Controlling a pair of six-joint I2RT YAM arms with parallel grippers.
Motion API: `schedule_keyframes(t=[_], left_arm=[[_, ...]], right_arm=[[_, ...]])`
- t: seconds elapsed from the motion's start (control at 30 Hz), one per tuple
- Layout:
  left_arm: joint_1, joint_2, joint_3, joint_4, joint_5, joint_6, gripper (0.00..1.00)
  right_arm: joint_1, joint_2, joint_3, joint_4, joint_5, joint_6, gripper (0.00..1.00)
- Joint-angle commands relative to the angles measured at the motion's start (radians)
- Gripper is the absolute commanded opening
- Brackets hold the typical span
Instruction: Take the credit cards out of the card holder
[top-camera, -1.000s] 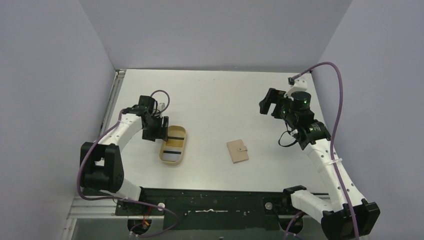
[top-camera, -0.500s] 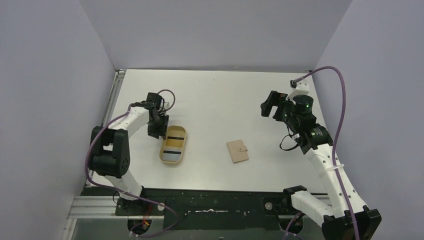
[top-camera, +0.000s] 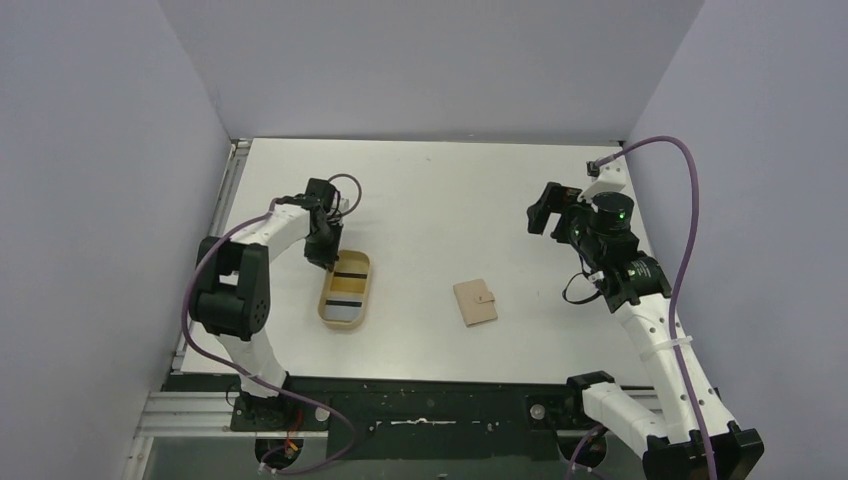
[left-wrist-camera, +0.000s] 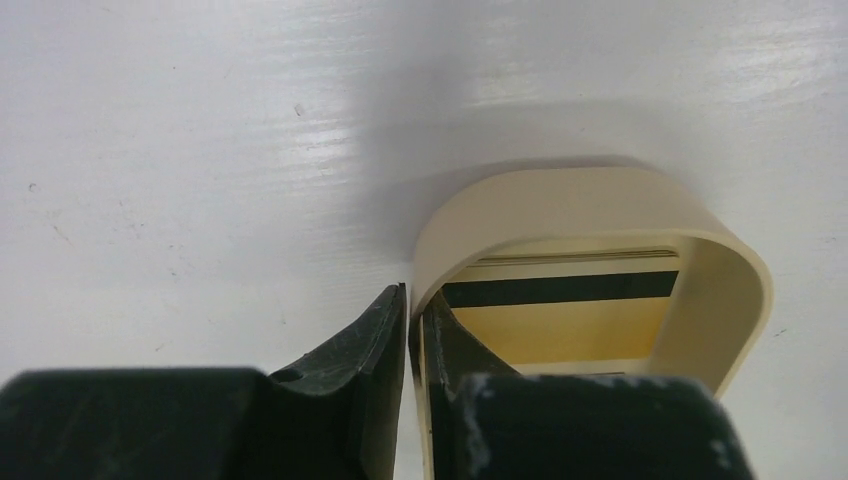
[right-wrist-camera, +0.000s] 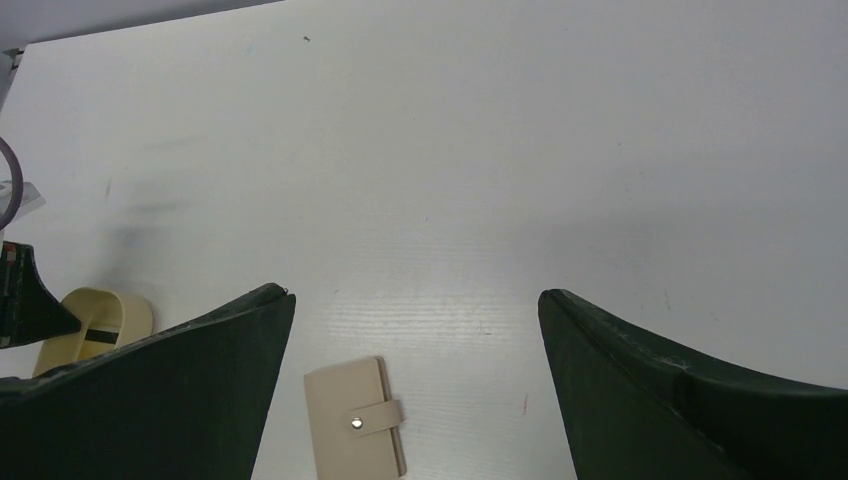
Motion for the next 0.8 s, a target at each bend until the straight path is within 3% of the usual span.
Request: schedule_keyframes(t=[0.0,0.07,0.27,0.4,0.53,0.77], left_arm=[[-0.006,0.018,0.068,0.018,0.017,0.020,0.05],[-0.017,0.024,0.083,0.024,0.017,0.023,0.00],[-0.062,0.058,0.165,0.026,0.054,0.063,0.00],[-0.103,0.118,0.298,-0.019,0.093,0.144,0.00],[-0.134,0.214,0.470,-0.079,0.138,0.221,0.00],[-0.191,0.472,0.899,-0.326,0.186,0.394,0.00]], right_arm=[[-0.009,-0.020,0.006,0.007,0.021,-0.017,1.00],[-0.010,-0.024,0.007,0.005,0.022,-0.019,1.00],[-0.013,-0.027,0.013,-0.004,0.022,-0.021,1.00],[-0.014,-0.027,0.015,-0.008,0.019,-0.022,1.00],[-0.018,-0.024,0.019,-0.018,0.016,-0.022,1.00],[-0.022,-0.023,-0.005,-0.033,-0.028,-0.016,1.00]])
